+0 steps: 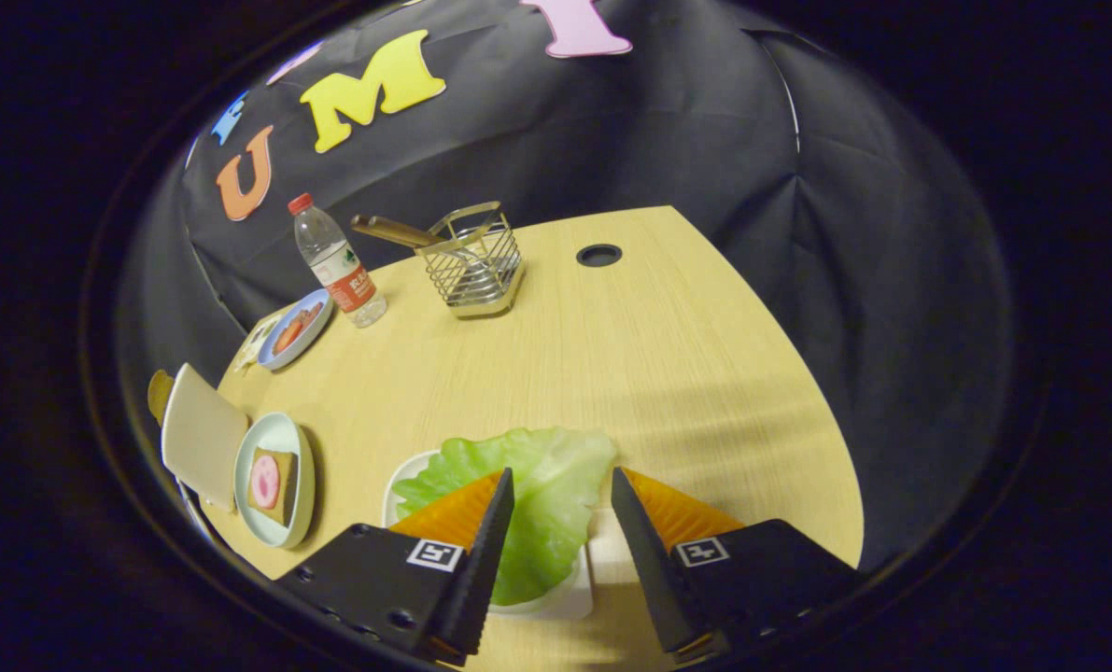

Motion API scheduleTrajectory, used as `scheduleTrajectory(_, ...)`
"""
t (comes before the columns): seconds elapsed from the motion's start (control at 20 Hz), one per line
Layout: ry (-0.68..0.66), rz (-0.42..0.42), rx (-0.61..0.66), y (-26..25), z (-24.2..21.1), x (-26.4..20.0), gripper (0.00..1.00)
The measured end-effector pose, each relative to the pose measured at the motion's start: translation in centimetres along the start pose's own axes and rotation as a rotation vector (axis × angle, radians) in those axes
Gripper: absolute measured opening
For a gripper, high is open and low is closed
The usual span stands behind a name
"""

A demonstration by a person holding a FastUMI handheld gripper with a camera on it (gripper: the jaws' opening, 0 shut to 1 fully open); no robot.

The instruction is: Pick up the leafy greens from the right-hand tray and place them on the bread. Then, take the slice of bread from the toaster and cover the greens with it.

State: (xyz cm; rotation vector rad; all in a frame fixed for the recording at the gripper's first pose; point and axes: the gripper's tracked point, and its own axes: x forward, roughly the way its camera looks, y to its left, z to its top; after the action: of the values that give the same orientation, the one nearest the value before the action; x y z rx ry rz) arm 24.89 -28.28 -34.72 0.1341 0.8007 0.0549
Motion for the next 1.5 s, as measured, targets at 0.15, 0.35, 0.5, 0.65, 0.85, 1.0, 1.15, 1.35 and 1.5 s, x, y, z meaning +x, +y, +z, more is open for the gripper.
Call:
scheduleTrajectory(0.15, 0.018, 0.003, 0.03, 0.4, -0.1, 0.7, 0.45)
scheduleTrajectory(0.35, 0.013, -0.041, 0.015, 0.1, 0.4, 1.5, 0.18)
scheduleTrajectory(0.5, 0.002, -0.051, 0.011, 0.6, 0.3, 0.4, 0.05)
scheduleTrajectory(0.65, -0.012, -0.053, 0.007, 1.0, 0.5, -0.4, 0.0)
scheduleTrajectory(0.85, -0.065, -0.051, -0.006, 2.4, 1.5, -3.0, 0.0)
scheduleTrajectory(1.0, -0.109, -0.073, -0.044, 3.7, 2.0, -5.2, 0.0)
scheduleTrajectory(1.15, -0.137, -0.079, -0.038, 6.2, 2.1, -7.6, 0.0)
scheduleTrajectory(1.35, -0.168, -0.076, -0.041, 10.2, 2.5, -10.4, 0.0)
scheduleTrajectory(1.5, -0.203, -0.075, -0.068, 13.8, 2.5, -11.9, 0.0)
